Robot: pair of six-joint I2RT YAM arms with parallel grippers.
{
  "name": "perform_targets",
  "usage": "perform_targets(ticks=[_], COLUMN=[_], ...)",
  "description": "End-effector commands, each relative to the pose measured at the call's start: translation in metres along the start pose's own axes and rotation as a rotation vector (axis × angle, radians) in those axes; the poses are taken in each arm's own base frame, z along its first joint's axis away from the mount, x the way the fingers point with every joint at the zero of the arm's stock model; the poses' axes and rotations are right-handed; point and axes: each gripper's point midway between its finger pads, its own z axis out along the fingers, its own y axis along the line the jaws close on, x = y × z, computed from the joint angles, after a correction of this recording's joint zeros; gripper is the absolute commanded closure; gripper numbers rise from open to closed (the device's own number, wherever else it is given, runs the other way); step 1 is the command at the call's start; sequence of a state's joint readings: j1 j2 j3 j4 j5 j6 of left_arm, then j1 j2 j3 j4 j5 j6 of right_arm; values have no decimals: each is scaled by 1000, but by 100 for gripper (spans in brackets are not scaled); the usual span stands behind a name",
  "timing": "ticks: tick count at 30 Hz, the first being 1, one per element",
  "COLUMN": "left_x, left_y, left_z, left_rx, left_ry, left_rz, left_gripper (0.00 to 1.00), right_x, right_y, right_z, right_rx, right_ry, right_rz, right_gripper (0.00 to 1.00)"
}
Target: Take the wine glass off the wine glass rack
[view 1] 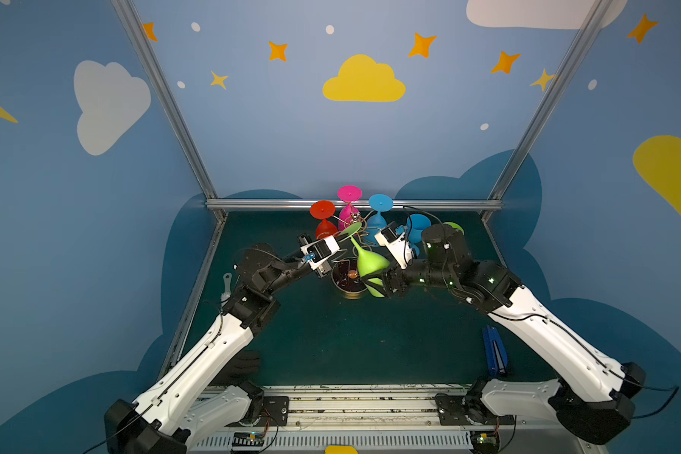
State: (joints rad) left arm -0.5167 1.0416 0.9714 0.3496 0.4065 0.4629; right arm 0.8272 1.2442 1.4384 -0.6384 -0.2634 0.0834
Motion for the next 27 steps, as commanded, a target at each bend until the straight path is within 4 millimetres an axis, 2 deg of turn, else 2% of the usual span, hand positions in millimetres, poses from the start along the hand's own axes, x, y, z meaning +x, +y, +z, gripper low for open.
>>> perform_targets(ticks=[1, 4, 7, 12, 15, 23, 27], left_x=[-15, -10, -3, 7, 13, 17, 16], left_y=[2, 14, 23, 23, 24, 40, 44], left_z=[0, -3, -7, -12, -14, -23, -26], left_rx=[-10, -88, -155, -170, -179, -219, -217], left_ry=[-30, -17, 3, 21, 29, 4, -17], left_rz=[-86, -129, -149, -185, -217, -339, -380], left_gripper=[97, 97, 97, 97, 97, 97, 97], right_x=[-15, -27, -40, -57, -58, -42, -32], right_y=[5, 4, -1, -1, 5, -10, -22], right_z=[-6, -18, -34, -69, -84, -114, -115], right_rx=[-17, -22, -12, -72, -118, -33, 35], right_ry=[-66, -140, -240, -427, -506, -586, -576], right_rz=[-33, -15, 4, 21, -2, 1, 28], right_gripper=[52, 30, 21, 19, 18, 18, 19])
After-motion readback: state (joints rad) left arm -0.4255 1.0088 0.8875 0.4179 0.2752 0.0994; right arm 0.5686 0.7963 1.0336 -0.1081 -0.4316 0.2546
